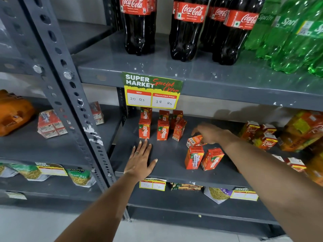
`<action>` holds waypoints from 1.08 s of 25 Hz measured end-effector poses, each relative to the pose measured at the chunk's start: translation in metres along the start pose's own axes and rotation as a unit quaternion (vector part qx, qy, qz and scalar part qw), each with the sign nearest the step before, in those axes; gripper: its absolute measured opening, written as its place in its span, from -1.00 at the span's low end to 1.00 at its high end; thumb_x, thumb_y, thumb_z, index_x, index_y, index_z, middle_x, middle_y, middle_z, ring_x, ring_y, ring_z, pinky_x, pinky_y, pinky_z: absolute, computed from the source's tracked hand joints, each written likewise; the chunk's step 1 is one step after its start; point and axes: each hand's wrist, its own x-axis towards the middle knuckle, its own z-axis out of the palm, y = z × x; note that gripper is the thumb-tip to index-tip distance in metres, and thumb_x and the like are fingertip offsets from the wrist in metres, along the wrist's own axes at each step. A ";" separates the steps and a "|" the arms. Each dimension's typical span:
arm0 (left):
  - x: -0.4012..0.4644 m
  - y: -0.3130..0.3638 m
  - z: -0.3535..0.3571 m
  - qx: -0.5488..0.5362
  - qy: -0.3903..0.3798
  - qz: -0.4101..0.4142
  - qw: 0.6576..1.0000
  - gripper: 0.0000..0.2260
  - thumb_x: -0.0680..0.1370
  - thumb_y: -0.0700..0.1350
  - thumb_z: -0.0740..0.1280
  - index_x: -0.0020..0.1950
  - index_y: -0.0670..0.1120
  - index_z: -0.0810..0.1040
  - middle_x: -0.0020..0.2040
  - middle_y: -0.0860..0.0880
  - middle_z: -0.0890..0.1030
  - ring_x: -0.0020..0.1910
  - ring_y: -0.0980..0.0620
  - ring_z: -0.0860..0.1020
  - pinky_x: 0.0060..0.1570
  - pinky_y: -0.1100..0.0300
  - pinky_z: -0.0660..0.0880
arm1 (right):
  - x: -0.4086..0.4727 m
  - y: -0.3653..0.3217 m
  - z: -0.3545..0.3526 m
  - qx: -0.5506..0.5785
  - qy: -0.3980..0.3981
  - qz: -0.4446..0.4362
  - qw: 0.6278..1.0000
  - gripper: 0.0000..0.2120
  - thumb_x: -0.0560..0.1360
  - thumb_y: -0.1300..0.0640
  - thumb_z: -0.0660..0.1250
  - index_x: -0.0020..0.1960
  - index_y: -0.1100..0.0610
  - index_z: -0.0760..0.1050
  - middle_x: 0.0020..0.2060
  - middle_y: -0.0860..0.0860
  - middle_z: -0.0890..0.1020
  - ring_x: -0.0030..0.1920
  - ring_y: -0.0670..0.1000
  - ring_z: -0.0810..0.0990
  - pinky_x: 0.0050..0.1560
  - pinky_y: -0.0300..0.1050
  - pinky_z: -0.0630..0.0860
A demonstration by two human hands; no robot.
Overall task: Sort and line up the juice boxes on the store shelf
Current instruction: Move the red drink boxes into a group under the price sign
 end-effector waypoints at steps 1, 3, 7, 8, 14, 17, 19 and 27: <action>0.000 0.000 0.000 0.001 0.000 -0.001 1.000 -0.33 0.58 0.28 -0.05 0.58 -0.05 -0.09 0.58 -0.02 -0.21 0.53 0.02 -0.29 0.47 0.06 -0.32 | 0.004 -0.001 0.003 -0.008 -0.011 0.004 1.000 -0.42 0.38 0.23 0.52 0.35 0.01 0.47 0.29 0.06 0.53 0.26 0.11 0.51 0.22 -0.04 0.46; 0.001 0.000 0.000 0.001 -0.001 -0.002 1.000 -0.33 0.58 0.28 -0.06 0.58 -0.05 -0.09 0.58 -0.02 -0.21 0.53 0.02 -0.29 0.47 0.05 -0.31 | 0.010 0.005 0.008 -0.027 -0.040 0.026 0.998 -0.33 0.36 0.24 0.54 0.41 0.02 0.40 0.33 0.08 0.51 0.29 0.14 0.50 0.24 -0.01 0.48; 0.001 0.000 0.000 -0.001 0.001 -0.006 1.000 -0.34 0.58 0.28 -0.05 0.58 -0.04 -0.09 0.58 -0.02 -0.23 0.53 0.02 -0.30 0.49 0.04 -0.29 | 0.012 0.023 0.019 -0.056 -0.072 0.070 0.993 -0.33 0.39 0.25 0.50 0.45 0.07 0.36 0.40 0.10 0.45 0.31 0.15 0.51 0.24 -0.01 0.51; 0.001 0.000 0.000 0.000 0.000 -0.006 1.000 -0.34 0.58 0.28 -0.05 0.58 -0.03 -0.09 0.58 -0.02 -0.23 0.53 0.02 -0.31 0.48 0.04 -0.29 | 0.012 0.025 0.021 -0.052 -0.066 0.077 0.994 -0.38 0.42 0.24 0.48 0.43 0.08 0.38 0.39 0.10 0.46 0.29 0.14 0.53 0.24 -0.01 0.51; 0.001 0.000 0.000 -0.001 -0.002 -0.006 1.000 -0.33 0.58 0.28 -0.04 0.58 -0.02 -0.12 0.57 -0.03 -0.27 0.52 0.01 -0.34 0.47 0.05 -0.32 | 0.010 0.027 0.012 -0.014 -0.029 0.053 0.998 -0.59 0.48 0.21 0.41 0.32 0.07 0.48 0.25 0.08 0.56 0.19 0.10 0.56 0.20 -0.04 0.49; 0.001 0.001 0.000 -0.001 -0.005 -0.007 1.000 -0.33 0.58 0.29 -0.05 0.58 -0.02 -0.13 0.57 -0.03 -0.27 0.52 0.01 -0.34 0.47 0.05 -0.32 | 0.007 0.022 0.002 0.003 -0.019 0.030 0.999 -0.75 0.49 0.18 0.40 0.16 0.08 0.58 0.07 0.07 0.64 0.03 0.07 0.60 0.08 -0.06 0.52; 0.001 0.001 0.000 -0.001 -0.003 -0.007 1.000 -0.33 0.58 0.29 -0.05 0.58 -0.03 -0.12 0.57 -0.03 -0.26 0.52 0.01 -0.33 0.48 0.04 -0.31 | 0.004 0.017 -0.004 0.017 -0.001 0.003 1.000 -0.87 0.48 0.19 0.39 0.02 0.07 0.61 -0.02 0.06 0.66 -0.07 0.05 0.60 0.02 -0.05 0.54; 0.002 -0.001 0.002 -0.005 0.003 -0.005 1.000 -0.32 0.57 0.30 -0.06 0.58 -0.04 -0.09 0.57 -0.04 -0.24 0.52 0.00 -0.33 0.49 0.02 -0.27 | -0.012 0.011 -0.003 0.052 0.099 -0.068 0.991 -0.76 0.42 0.28 0.44 -0.12 0.02 0.43 -0.05 -0.04 0.39 -0.02 0.03 0.44 -0.04 -0.12 0.44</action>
